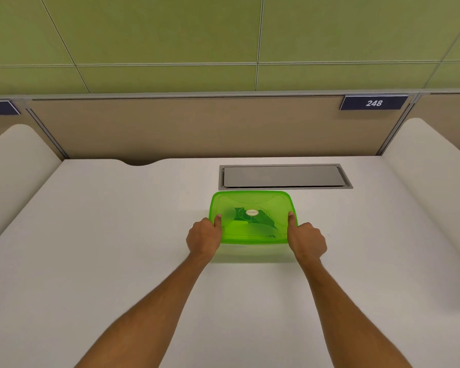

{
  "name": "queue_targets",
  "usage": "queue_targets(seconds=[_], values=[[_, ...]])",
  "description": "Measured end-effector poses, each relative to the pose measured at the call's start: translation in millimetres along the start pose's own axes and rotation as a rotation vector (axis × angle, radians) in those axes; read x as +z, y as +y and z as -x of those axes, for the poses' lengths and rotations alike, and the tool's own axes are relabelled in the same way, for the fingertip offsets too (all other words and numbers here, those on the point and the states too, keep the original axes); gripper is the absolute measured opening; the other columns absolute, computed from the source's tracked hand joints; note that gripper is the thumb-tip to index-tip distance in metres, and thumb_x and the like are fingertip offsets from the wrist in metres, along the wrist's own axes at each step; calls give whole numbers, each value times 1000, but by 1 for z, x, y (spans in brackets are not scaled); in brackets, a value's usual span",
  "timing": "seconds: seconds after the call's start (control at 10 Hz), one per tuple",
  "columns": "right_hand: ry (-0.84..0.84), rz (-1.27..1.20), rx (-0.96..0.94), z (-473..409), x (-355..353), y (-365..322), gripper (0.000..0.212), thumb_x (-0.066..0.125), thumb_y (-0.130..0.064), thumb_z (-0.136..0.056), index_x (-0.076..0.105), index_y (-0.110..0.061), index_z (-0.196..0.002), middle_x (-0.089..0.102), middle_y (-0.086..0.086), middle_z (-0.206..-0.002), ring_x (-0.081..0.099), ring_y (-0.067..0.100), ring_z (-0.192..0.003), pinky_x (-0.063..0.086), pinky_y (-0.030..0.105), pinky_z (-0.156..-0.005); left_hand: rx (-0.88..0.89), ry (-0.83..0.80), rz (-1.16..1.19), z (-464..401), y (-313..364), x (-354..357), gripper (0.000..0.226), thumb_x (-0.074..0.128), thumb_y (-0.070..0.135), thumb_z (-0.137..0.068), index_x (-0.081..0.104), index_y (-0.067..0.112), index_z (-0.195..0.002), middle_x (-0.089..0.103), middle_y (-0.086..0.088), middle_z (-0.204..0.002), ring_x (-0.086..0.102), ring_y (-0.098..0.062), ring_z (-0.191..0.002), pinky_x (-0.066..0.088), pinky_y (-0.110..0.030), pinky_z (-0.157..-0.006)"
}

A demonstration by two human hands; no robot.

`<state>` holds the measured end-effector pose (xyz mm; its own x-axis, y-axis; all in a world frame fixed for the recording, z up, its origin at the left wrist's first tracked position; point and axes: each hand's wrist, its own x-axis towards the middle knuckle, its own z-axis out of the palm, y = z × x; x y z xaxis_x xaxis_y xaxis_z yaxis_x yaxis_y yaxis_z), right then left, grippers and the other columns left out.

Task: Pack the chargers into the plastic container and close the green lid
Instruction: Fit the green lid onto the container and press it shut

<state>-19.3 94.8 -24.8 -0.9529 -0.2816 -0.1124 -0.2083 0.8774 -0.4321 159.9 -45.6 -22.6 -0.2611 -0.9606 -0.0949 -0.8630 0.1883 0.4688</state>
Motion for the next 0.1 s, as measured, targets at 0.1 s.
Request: queue_targets(seconds=[0.1], values=[[0, 49, -36, -1, -7, -2, 80, 19, -74, -86, 66, -9, -84, 64, 12, -81, 54, 31, -72, 37, 32, -61, 23, 9, -47, -6, 0, -10, 61, 32, 57, -92, 64, 5, -90, 67, -18, -97, 62, -37, -91, 40, -35, -67]])
